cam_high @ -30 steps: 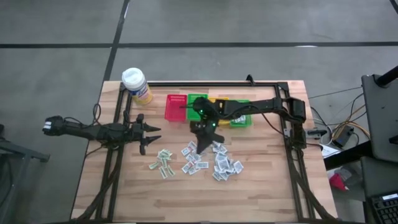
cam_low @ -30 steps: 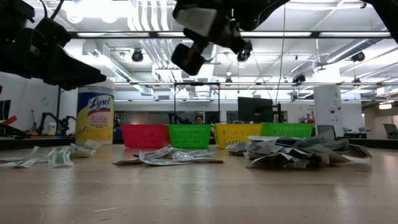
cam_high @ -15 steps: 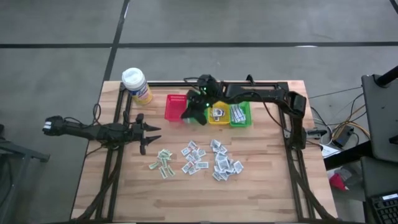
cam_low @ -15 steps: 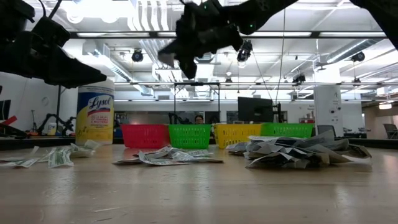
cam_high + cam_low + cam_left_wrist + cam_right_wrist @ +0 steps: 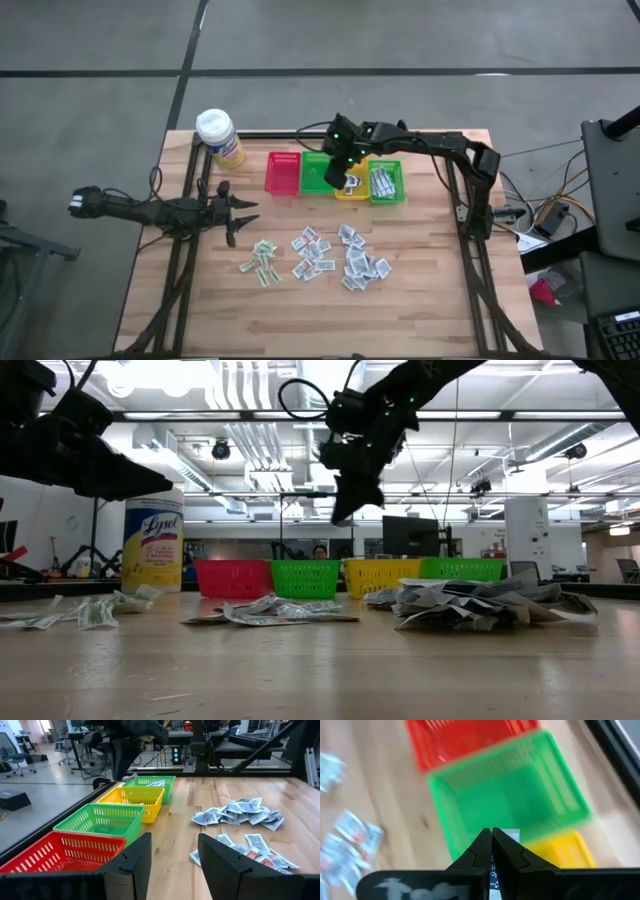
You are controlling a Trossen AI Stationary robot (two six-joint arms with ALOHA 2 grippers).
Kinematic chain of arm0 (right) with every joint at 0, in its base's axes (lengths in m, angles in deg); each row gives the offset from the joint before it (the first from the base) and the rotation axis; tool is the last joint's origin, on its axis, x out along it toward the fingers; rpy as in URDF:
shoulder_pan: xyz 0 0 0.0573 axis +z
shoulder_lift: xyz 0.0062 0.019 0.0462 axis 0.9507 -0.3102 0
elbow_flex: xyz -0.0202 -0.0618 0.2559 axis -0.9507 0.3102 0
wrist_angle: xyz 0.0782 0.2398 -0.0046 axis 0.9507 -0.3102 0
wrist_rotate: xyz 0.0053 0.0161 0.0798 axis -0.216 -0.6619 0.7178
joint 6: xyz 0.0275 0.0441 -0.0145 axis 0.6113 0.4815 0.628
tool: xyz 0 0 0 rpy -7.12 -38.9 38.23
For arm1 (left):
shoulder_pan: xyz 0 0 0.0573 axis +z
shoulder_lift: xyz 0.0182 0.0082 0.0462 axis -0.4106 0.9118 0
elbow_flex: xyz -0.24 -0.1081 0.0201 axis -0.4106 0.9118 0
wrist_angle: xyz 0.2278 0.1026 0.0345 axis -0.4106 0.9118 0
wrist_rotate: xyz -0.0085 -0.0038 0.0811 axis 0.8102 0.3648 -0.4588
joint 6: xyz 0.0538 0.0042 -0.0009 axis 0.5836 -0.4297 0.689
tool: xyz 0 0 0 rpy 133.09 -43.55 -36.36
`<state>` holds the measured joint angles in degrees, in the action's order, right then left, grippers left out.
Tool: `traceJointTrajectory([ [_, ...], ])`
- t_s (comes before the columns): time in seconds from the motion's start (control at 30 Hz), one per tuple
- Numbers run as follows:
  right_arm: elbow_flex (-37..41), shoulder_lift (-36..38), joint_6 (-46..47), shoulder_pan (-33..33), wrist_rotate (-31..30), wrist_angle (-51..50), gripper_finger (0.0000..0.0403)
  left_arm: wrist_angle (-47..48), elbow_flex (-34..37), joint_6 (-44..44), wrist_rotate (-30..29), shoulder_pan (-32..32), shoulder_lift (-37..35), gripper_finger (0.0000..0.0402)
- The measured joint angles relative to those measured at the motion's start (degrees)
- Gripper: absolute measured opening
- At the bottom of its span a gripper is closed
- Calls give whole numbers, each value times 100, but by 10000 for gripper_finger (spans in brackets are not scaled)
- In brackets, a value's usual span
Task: Pick & Place First Aid Supplies
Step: Put the blue alcohol pad into the yellow bin
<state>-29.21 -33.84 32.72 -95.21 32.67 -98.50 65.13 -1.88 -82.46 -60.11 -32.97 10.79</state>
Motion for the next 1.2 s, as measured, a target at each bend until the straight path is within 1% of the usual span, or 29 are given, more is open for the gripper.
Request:
traceJointTrajectory([
  [0.1, 2, 108, -118, -4, -410, -406, 8, 0, 0, -43, -2, 0, 0, 158],
  [0.2, 30, 127, -260, -33, -478, -731, 8, 1, 0, -48, 0, 0, 0, 158],
  [0.3, 207, 109, -412, -62, -480, -749, 8, 2, 0, -117, 0, 0, 0, 158],
  [0.47, 702, 103, -629, -79, -475, -318, 8, 2, 0, -205, 0, 0, 0, 158],
  [0.67, 1113, 99, -673, -111, -441, 63, 8, 2, 0, -207, 0, 0, 0, 158],
  [0.87, 1463, 98, -673, -116, -421, 683, 8, 3, 0, -207, 2, 0, 0, 158],
  [0.97, 1559, 94, -570, -114, -408, 896, 8, 4, 0, -207, 2, 0, 0, 158],
  [1.2, 1580, 66, -479, -127, -408, 908, 9, 4, 0, -146, 3, 0, 0, 158],
])
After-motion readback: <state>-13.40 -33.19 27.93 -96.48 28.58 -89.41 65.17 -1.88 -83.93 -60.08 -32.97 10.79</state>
